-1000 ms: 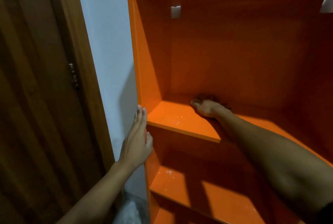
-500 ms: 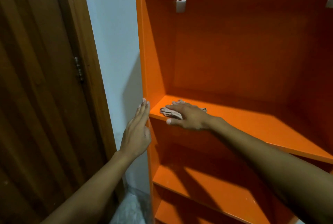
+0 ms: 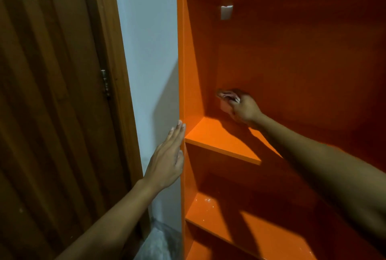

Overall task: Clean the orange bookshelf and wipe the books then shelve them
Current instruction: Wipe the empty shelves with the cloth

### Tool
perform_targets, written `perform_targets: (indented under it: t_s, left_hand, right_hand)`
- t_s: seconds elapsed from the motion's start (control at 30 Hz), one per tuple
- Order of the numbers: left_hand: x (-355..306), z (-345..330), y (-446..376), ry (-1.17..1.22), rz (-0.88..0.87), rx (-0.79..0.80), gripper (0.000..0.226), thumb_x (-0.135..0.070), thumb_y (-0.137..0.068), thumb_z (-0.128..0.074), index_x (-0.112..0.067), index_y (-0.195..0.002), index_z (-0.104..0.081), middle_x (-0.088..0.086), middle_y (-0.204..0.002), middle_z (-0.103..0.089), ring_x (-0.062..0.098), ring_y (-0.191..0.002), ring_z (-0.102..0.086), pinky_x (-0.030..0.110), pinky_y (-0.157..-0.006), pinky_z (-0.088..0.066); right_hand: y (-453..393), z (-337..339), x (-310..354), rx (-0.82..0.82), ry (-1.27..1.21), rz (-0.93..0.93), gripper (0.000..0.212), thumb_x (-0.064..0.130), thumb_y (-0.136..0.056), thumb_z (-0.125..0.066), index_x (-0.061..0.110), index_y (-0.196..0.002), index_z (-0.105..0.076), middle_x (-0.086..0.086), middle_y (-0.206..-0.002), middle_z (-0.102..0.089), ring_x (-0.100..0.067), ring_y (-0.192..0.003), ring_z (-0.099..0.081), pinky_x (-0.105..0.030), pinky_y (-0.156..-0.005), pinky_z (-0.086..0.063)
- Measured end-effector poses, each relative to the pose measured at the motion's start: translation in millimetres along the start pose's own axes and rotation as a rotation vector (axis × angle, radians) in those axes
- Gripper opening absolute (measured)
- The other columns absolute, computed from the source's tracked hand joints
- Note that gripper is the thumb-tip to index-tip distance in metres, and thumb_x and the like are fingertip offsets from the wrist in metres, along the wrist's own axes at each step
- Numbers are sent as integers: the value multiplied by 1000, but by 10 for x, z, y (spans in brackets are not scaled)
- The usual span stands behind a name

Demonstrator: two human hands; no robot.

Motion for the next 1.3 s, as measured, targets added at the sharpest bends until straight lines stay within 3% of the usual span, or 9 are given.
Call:
perform_targets:
  t_s: [0.07,0.17,0.23,0.37,0.53,0.7,0.97,1.13,1.3]
  left_hand:
    - [17,-6,3,-5,14,17,74,-19,-105,-44,-38,-155,7,-26,-163,9,2,-152,1,25,-117,-12]
    - [26,-21,8,-12,21,25,76,-21,-106,-44,-40,-155,10,-27,-162,11,3,-153,3,20,-116,-8]
    - [39,-31,22,-1,33,22,77,-18,-105,-44,-40,-155,11,-28,-162,10,4,-153,2,19,-116,-7]
    - [136,-108,156,59,78,9,78,-9,-102,-42,-38,-156,7,-26,-163,1,4,-153,1,27,-119,-19]
    - [213,-411,428,56,151,87,75,-9,-101,-40,-33,-158,1,-19,-165,1,3,-153,3,13,-117,-7]
    - [210,-698,643,90,256,135,69,-11,-100,-40,-22,-159,-7,-2,-167,-13,15,-155,-4,28,-120,-18]
    - [211,-909,949,64,326,248,75,-15,-104,-40,-23,-158,11,-7,-166,16,15,-153,9,16,-99,-26]
    - [197,-1047,1071,59,381,313,76,-17,-104,-42,-25,-158,12,-4,-166,19,22,-154,9,29,-111,-32]
    - [14,-1417,1279,92,344,427,80,-13,-100,-44,-27,-159,9,-3,-165,22,22,-154,11,25,-101,-40]
  right_hand:
    - [-164,-226,-200,120,119,-146,27,16,-106,-38,29,-91,-57,-2,-80,-61,-13,-59,-51,-20,-48,-38]
    - [-283,-654,-297,271,308,-83,33,13,-105,-35,23,-121,-62,-6,-125,-65,-23,-109,-61,-25,-89,-46]
    - [-291,-806,-277,245,368,-115,30,21,-101,-39,25,-124,-60,-7,-128,-64,-28,-114,-59,-41,-100,-46]
    - [11,-934,-14,184,506,-49,32,30,-100,-42,22,-129,-53,-12,-126,-62,-37,-115,-57,-50,-97,-46]
    - [716,-1144,385,131,617,160,31,20,-97,-46,17,-127,-55,-17,-127,-60,-37,-130,-47,-44,-92,-42]
    - [1207,-1233,496,62,883,443,45,17,-91,-33,18,-130,-56,-8,-142,-55,-36,-136,-45,-47,-98,-42]
    - [1485,-1105,99,235,1399,732,49,25,-96,-30,22,-131,-64,0,-141,-58,-28,-138,-46,-49,-113,-32]
    - [1787,-619,-193,178,1451,815,49,19,-96,-31,19,-138,-57,-3,-149,-49,-28,-142,-39,-46,-119,-14]
    - [2119,-97,-530,132,1457,781,53,16,-95,-33,21,-145,-48,-1,-156,-37,-26,-147,-28,-49,-119,-17]
Point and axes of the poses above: each hand's wrist, its own y-axis away from the middle knuckle, its own z-axis out of the back of the hand, x = y × z, the point moved 7 cm from there along -y, towards the middle knuckle
